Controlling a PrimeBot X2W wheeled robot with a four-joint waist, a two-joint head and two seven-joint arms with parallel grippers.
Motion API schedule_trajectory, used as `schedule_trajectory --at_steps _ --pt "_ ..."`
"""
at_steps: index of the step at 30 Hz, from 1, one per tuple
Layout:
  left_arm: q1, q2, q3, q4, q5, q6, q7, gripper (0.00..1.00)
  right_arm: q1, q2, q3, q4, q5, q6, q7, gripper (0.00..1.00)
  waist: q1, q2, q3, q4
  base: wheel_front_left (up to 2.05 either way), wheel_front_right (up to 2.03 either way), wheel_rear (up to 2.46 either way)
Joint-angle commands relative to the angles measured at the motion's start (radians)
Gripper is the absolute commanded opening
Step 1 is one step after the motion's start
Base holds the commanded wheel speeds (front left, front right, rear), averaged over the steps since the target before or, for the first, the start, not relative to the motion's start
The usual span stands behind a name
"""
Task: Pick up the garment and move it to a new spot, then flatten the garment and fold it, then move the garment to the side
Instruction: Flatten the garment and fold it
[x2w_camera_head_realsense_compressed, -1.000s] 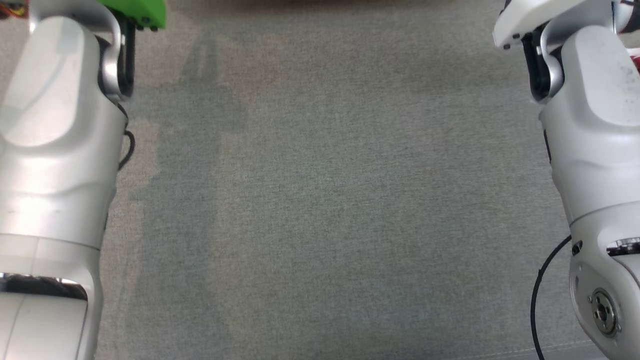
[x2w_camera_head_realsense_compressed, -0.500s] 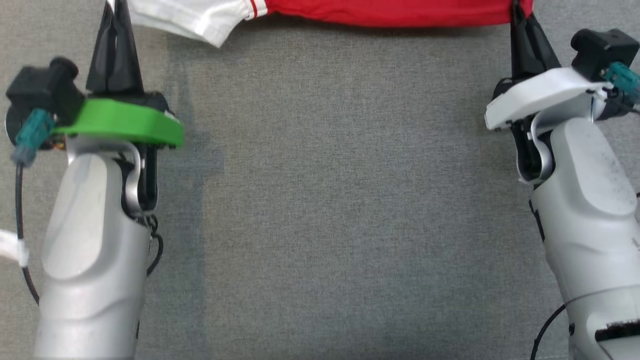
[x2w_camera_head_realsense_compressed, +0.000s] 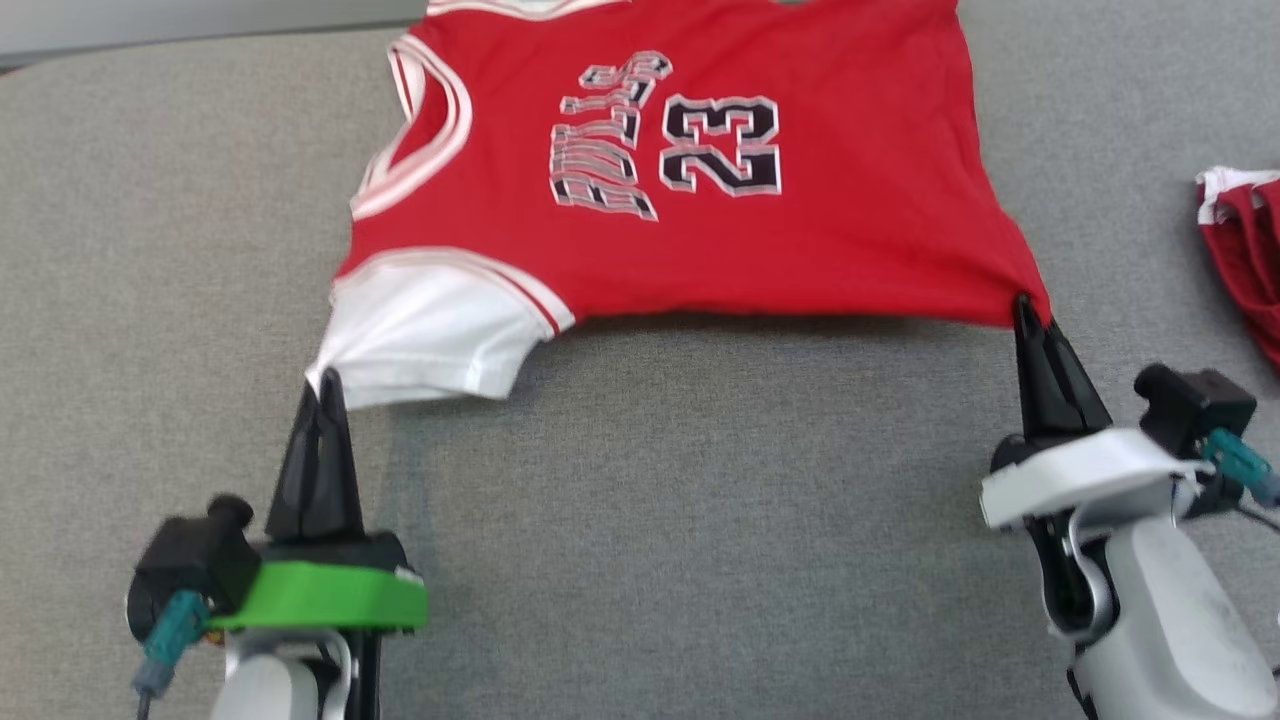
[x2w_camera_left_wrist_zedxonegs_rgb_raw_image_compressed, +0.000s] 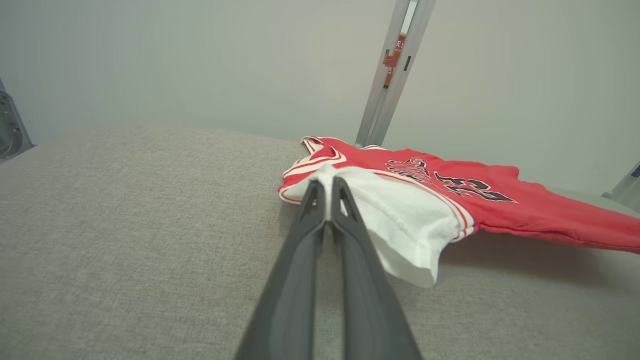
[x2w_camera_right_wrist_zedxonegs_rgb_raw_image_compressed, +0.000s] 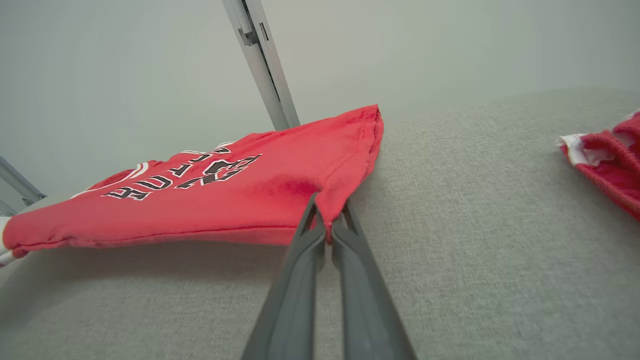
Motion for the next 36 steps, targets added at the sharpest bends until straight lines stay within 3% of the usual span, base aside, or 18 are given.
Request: schedule_trajectory --at_steps 1,9,16,36 --pt "0.057 0.000 -0.010 -0.017 -0.004 0.008 -0.003 0.00 0.060 0.002 -0.014 -0.020 0.008 -0.002 -0.003 0.00 0.0001 0.0000 -0.125 0.018 0.00 0.00 0.00" --pt "0.297 -0.004 -0.100 -0.115 0.009 0.053 -0.003 0.00 0.326 0.019 -0.035 -0.122 0.013 -0.002 -0.003 0.00 0.0001 0.0000 -0.257 0.042 0.00 0.00 0.00" --pt "0.423 0.008 -0.131 -0.160 0.014 0.075 0.051 0.00 0.444 0.023 -0.062 -0.141 0.043 -0.002 0.011 0.00 0.0001 0.0000 -0.285 0.039 0.00 0.00 0.00" --pt "0.248 0.006 -0.169 0.010 -0.007 0.043 0.038 0.00 0.336 0.042 0.001 0.068 0.120 -0.002 0.031 0.00 0.0001 0.0000 -0.278 -0.005 0.00 0.00 0.00"
